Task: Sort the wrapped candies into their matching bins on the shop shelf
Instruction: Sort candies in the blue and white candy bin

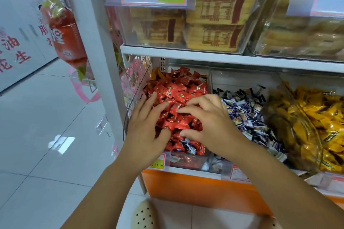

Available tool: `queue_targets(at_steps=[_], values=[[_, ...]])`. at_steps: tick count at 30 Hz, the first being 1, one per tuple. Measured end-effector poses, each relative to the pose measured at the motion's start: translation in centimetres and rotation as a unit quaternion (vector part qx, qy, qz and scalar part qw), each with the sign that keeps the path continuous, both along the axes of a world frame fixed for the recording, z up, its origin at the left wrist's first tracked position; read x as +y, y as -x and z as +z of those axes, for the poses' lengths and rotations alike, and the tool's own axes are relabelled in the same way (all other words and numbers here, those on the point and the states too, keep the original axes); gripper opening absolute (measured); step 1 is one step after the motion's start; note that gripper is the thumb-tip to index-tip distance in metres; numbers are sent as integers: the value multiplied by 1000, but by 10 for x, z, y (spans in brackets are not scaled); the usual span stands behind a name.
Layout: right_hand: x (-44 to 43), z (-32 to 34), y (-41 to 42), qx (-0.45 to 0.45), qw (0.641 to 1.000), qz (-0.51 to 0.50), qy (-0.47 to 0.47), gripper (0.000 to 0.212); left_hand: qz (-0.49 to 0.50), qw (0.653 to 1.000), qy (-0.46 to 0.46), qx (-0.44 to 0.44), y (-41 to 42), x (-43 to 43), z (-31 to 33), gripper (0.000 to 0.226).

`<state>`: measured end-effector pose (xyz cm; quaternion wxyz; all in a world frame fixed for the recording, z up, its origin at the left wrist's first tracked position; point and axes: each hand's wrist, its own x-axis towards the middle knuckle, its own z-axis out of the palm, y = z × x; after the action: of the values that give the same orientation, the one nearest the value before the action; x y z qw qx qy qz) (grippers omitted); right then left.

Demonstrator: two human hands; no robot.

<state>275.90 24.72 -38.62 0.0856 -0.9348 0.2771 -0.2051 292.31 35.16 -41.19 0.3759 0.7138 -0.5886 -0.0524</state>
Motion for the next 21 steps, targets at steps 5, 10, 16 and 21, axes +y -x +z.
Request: queue_targets(at_steps=[5, 10, 16, 21], values=[[-9, 18, 27, -114, 985, -20, -125, 26, 3, 994, -36, -105, 11, -4, -9, 65], [-44, 26, 93, 8, 971, -111, -212, 18, 17, 989, -44, -137, 19, -12, -12, 62], [-36, -9, 79, 256, 943, -63, -201, 77, 13, 984, -4, -177, 36, -16, 3, 58], [-67, -19, 90, 249, 936, -192, -161, 71, -20, 978, -18, -207, 58, -25, 4, 60]])
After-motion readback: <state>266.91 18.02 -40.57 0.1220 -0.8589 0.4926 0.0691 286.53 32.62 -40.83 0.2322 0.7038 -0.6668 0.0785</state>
